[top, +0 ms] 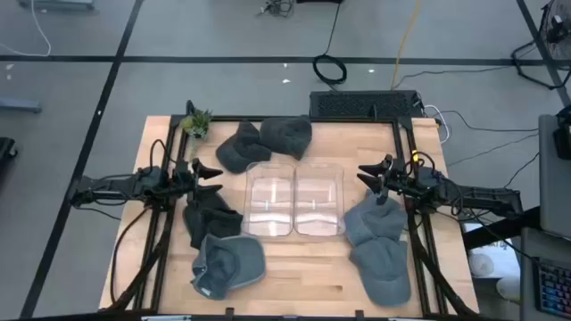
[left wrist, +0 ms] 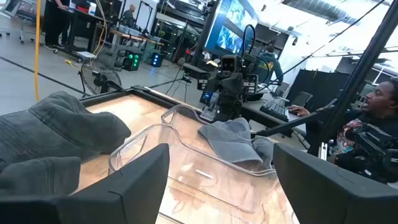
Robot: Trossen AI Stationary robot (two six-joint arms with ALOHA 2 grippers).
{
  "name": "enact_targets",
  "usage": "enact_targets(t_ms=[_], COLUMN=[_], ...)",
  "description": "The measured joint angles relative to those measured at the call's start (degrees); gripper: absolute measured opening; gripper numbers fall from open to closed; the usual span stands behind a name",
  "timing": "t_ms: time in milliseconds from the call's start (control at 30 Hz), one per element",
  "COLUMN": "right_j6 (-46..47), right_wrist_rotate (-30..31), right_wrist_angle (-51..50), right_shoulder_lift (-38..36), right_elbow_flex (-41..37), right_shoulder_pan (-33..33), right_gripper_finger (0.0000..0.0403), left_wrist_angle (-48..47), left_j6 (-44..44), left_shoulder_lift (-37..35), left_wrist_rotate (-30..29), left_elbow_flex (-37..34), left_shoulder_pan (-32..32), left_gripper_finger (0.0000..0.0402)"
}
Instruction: Pick & Place hat
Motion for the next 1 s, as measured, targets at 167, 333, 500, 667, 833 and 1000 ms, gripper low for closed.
enact_targets(t_ms=[167, 333, 500, 667, 833, 1000], right_j6=[0.0, 0.0, 0.0, 0.0, 0.0, 0.0], right_wrist_rotate=[0.0, 0.0, 0.0, 0.0, 0.0, 0.0], right_wrist_angle=[0.0, 0.0, 0.0, 0.0, 0.0, 0.0], right_shoulder_lift=[0.0, 0.0, 0.0, 0.0, 0.0, 0.0], right_elbow_flex=[0.0, 0.0, 0.0, 0.0, 0.0, 0.0], right_shoulder_pan=[0.0, 0.0, 0.0, 0.0, 0.0, 0.0], right_gripper_finger=[0.0155, 0.0155, 0.0155, 0.0155, 0.0155, 0.0155], left_wrist_angle=[0.0, 0.0, 0.0, 0.0, 0.0, 0.0], left_j6=[0.0, -2.7, -0.9, 1.7, 2.6, 3.1], left_shoulder_lift=[0.0, 0.0, 0.0, 0.0, 0.0, 0.0], left_wrist_rotate=[0.0, 1.6, 1.9, 1.9, 2.0, 2.9], left_elbow_flex=[0.0, 0.0, 0.0, 0.0, 0.0, 0.0], left_shoulder_pan=[0.0, 0.0, 0.0, 0.0, 0.0, 0.0], left_gripper_finger=[0.0294, 0.0294, 0.0294, 0.0294, 0.0294, 0.0297])
